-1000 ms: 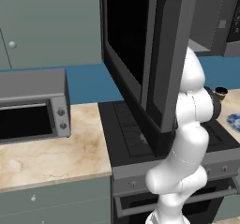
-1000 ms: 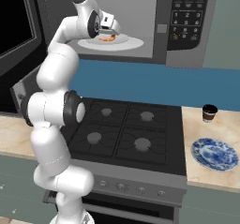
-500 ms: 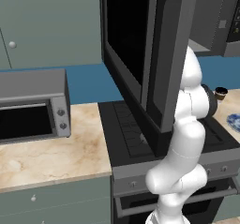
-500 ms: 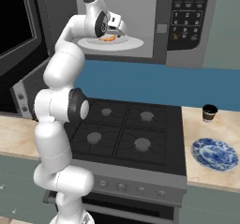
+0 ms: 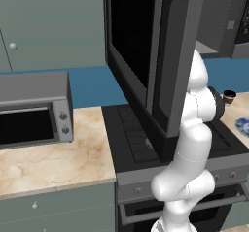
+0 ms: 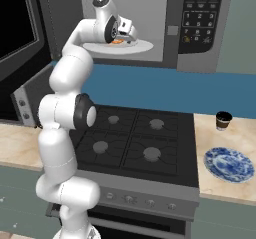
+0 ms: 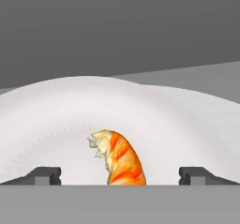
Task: Pick the shrimp from the microwave and place it on plate located on the counter.
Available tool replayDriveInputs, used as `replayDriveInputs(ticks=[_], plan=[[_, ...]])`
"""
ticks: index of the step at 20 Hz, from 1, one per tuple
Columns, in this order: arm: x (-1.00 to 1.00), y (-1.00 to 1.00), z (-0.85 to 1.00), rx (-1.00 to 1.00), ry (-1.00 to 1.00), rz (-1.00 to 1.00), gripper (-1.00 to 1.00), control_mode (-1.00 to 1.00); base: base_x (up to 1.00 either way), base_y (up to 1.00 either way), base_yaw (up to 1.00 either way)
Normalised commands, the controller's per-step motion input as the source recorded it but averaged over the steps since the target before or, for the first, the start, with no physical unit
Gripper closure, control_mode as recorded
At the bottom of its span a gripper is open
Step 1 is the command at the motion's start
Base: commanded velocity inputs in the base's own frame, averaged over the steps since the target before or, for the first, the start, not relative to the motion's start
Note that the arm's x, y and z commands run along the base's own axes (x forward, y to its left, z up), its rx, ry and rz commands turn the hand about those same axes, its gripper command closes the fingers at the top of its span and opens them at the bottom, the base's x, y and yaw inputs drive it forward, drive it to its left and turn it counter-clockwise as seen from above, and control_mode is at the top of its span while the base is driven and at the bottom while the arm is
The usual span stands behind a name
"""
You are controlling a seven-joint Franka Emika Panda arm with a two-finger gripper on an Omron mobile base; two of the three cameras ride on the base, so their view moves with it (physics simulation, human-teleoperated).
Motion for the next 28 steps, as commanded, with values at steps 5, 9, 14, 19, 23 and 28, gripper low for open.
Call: replayDriveInputs(ticks=[5,9,14,19,23,28], plan=[[0.09,0.00,-0.19,0.00,0.00,0.00,-1.00,-1.00,0.00,0.00,0.00],[0.00,0.00,-0.28,0.00,0.02,0.00,1.00,-1.00,0.00,0.00,0.00],[0.00,0.00,-0.16,0.00,0.06,0.00,1.00,-1.00,0.00,0.00,0.00],[-0.02,0.00,-0.15,0.00,0.07,0.00,1.00,-1.00,0.00,0.00,0.00],[0.00,0.10,-0.32,0.00,0.05,-0.01,1.00,-1.00,0.00,0.00,0.00],[-0.25,-0.01,0.00,0.00,0.00,0.00,1.00,-1.00,0.00,0.00,0.00]])
